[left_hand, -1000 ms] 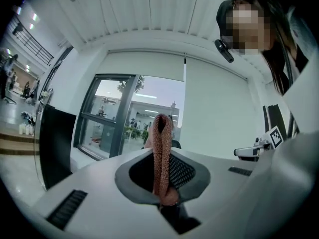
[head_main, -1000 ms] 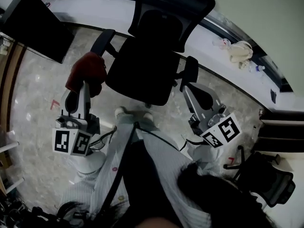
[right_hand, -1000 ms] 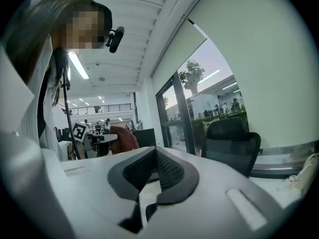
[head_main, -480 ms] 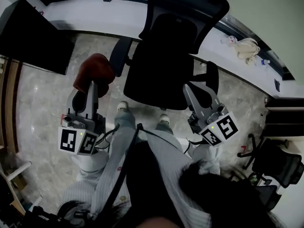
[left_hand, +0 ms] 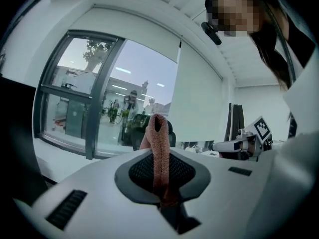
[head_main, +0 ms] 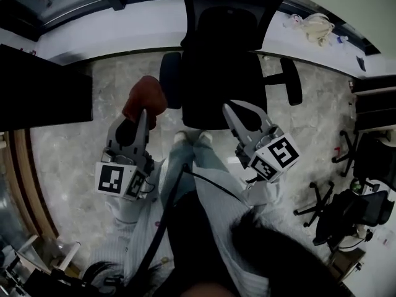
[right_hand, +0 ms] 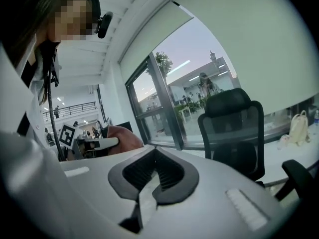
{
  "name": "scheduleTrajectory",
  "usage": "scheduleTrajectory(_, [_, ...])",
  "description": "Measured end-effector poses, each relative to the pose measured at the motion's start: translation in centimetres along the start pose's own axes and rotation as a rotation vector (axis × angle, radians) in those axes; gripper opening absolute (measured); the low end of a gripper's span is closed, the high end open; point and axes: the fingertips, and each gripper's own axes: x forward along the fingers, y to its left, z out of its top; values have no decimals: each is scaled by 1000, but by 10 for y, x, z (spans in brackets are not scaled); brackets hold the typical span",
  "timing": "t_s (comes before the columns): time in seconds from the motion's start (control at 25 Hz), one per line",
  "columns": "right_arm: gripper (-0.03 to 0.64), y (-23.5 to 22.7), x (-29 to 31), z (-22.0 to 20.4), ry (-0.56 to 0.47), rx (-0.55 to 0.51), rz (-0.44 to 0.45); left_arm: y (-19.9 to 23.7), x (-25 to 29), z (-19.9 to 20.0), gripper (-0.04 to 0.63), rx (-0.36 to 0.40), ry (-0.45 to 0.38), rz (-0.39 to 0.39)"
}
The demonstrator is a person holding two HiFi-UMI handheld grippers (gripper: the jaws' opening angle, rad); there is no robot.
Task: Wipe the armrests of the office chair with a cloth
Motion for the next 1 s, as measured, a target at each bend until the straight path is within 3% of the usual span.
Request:
scheduleTrajectory(0.12, [2, -8, 6, -19, 40, 25, -20, 5, 21, -24, 34, -41, 23, -36])
scheduleTrajectory(0.24, [2, -23, 13, -31, 54, 59, -39, 16, 41, -47, 34, -32, 44, -39])
scheduleTrajectory(0.48, [2, -38, 33, -57, 91, 133, -34, 56, 101, -87, 34, 242, 176, -11])
scheduleTrajectory(0.56, [2, -43, 35, -68, 111, 164, -32, 57, 124, -119, 34, 308, 265, -40])
scheduleTrajectory(0.64, [2, -50, 36, -77, 124, 195, -34, 49, 140, -165, 34, 352, 407, -111])
scheduleTrajectory(0.72, [2, -55, 35, -85, 138, 221, -35, 34, 142, -213, 34, 348, 565, -207])
scheduleTrajectory(0.8, [2, -60, 33, -93, 154, 239, -35, 17, 135, -248, 34, 299, 667, -283])
scheduleTrajectory(0.92, [2, -69, 34, -101, 167, 257, -37, 5, 134, -268, 34, 248, 702, -306])
scheduleTrajectory(1.0, [2, -75, 34, -103, 165, 272, -38, 8, 144, -268, 34, 263, 702, -283])
